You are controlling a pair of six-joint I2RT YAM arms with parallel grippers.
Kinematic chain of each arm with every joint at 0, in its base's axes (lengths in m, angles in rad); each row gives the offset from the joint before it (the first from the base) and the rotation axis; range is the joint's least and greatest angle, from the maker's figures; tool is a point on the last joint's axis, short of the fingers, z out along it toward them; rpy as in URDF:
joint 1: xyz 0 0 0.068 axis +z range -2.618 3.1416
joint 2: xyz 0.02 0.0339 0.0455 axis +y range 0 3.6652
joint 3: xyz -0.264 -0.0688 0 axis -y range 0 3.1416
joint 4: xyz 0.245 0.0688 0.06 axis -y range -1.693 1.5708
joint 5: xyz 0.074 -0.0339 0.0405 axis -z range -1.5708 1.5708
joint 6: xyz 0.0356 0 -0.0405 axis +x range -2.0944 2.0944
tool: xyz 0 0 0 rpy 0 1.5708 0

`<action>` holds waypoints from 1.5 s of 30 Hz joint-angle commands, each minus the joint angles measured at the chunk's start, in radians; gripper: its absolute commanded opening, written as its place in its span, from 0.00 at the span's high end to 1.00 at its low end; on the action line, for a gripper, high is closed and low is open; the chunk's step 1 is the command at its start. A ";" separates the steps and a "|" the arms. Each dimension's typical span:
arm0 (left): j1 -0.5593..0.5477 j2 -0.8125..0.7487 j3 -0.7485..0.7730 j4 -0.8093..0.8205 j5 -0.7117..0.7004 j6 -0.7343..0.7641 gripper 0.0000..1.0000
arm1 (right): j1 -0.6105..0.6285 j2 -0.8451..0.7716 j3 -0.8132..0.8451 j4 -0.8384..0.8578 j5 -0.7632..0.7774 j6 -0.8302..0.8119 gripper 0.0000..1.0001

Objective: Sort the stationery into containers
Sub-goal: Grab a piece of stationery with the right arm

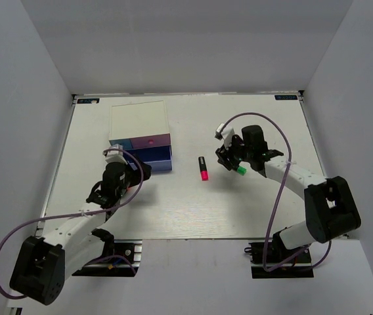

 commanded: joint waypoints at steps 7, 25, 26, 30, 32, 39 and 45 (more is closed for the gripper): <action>0.021 -0.131 0.029 -0.307 -0.083 -0.084 0.06 | -0.012 0.097 0.096 -0.138 0.141 -0.046 0.32; 0.021 -0.198 0.125 -0.665 -0.304 -0.507 0.00 | -0.041 0.280 0.198 -0.296 0.138 -0.070 0.40; 0.021 -0.185 0.141 -0.674 -0.304 -0.531 0.00 | -0.044 0.291 0.200 -0.319 0.129 -0.072 0.42; 0.021 -0.175 0.164 -0.734 -0.322 -0.672 0.00 | -0.061 0.317 0.226 -0.362 0.096 -0.082 0.50; 0.021 -0.175 0.187 -0.775 -0.331 -0.747 0.00 | -0.067 0.331 0.231 -0.390 0.069 -0.088 0.60; 0.021 -0.131 0.239 -0.979 -0.298 -1.007 0.00 | -0.078 0.332 0.234 -0.444 -0.038 -0.122 0.90; 0.021 -0.069 0.248 -1.093 -0.247 -1.158 0.00 | -0.081 0.254 0.234 -0.485 -0.201 -0.225 0.94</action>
